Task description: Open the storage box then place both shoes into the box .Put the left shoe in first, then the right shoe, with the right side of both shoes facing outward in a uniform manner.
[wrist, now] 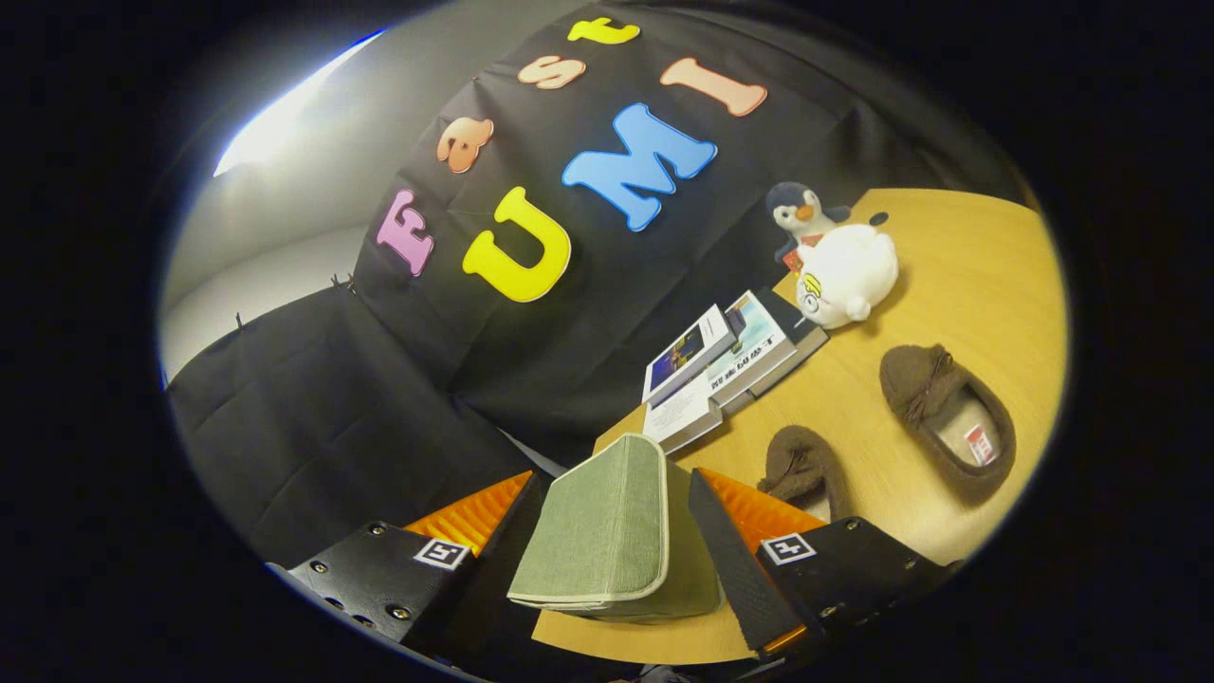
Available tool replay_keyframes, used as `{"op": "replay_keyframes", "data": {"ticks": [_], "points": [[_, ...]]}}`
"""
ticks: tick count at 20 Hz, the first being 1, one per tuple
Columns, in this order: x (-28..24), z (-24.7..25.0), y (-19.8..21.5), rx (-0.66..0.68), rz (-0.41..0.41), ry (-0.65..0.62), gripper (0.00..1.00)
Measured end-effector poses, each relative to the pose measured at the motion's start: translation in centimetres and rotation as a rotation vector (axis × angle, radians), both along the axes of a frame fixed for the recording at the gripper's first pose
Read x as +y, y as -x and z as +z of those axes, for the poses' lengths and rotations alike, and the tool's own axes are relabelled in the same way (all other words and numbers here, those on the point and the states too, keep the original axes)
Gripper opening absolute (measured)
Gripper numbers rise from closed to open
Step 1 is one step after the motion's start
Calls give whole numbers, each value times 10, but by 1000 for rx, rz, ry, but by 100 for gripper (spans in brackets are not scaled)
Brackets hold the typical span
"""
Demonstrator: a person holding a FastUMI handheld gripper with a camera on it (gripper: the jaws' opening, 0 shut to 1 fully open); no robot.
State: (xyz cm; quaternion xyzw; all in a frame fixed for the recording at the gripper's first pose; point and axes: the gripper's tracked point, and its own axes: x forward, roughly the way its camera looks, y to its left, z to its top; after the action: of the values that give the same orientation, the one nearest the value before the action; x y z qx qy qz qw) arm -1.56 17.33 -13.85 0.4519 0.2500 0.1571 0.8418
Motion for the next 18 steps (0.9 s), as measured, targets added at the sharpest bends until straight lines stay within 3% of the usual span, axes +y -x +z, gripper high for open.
{"op": "replay_keyframes", "data": {"ticks": [7,18], "points": [[35,-33,9,135,57,-193,96],[63,-70,10,303,54,-418,96]]}}
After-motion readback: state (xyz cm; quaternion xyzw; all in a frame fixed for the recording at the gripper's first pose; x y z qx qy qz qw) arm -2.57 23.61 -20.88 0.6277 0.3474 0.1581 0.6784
